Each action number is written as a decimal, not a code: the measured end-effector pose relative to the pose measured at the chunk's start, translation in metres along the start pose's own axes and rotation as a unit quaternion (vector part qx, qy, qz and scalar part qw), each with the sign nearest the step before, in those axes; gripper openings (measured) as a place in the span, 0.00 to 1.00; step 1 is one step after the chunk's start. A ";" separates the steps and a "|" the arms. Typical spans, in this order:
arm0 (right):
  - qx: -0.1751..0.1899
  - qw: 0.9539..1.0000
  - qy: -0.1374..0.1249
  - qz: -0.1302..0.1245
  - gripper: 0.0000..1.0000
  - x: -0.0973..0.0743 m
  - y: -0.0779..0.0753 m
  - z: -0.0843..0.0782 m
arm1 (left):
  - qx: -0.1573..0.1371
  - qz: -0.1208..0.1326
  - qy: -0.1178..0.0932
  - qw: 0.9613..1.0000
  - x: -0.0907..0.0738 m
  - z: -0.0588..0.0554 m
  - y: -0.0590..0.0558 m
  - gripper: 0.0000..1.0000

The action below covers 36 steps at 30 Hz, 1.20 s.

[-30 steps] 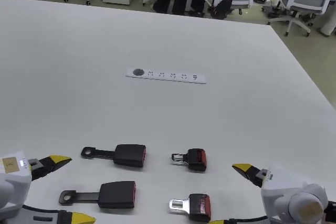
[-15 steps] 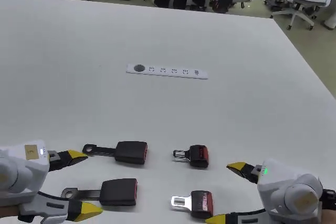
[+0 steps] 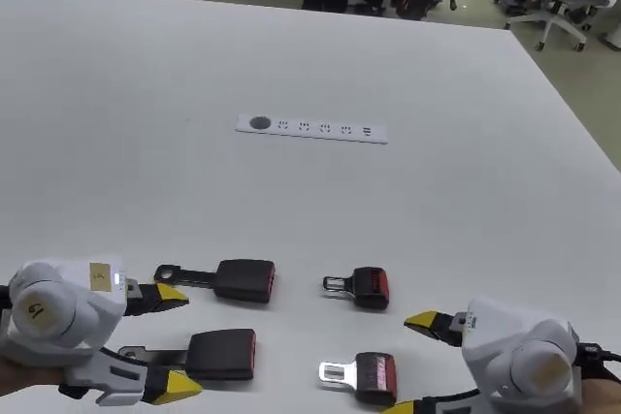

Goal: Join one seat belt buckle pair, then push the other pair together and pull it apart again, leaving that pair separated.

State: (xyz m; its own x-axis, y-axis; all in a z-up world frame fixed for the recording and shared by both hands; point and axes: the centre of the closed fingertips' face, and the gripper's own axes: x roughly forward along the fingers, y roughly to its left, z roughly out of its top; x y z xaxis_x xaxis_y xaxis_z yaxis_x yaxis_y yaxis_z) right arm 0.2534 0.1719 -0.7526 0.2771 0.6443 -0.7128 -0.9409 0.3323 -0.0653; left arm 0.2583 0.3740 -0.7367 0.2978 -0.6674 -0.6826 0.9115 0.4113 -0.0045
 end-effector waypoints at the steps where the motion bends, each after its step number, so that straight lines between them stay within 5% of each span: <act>1: -0.003 1.000 0.003 0.003 0.59 0.002 0.000 -0.001 | 0.001 -0.002 0.002 1.000 0.001 0.000 0.000 0.61; 22: -0.044 0.998 0.042 0.028 0.36 0.019 0.004 -0.014 | 0.056 -0.055 0.081 0.994 0.025 -0.020 -0.002 0.40; 36: -0.062 0.996 0.047 0.031 0.31 0.018 0.008 -0.014 | 0.076 -0.066 0.100 0.990 0.029 -0.024 -0.004 0.33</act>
State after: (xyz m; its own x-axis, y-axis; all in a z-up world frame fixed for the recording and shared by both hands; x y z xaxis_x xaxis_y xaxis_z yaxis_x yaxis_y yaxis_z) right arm 0.2478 0.1766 -0.7764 0.2033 0.5913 -0.7804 -0.9742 0.2021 -0.1006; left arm 0.2560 0.3680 -0.7742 0.1243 -0.5666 -0.8146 0.9753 0.2206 -0.0046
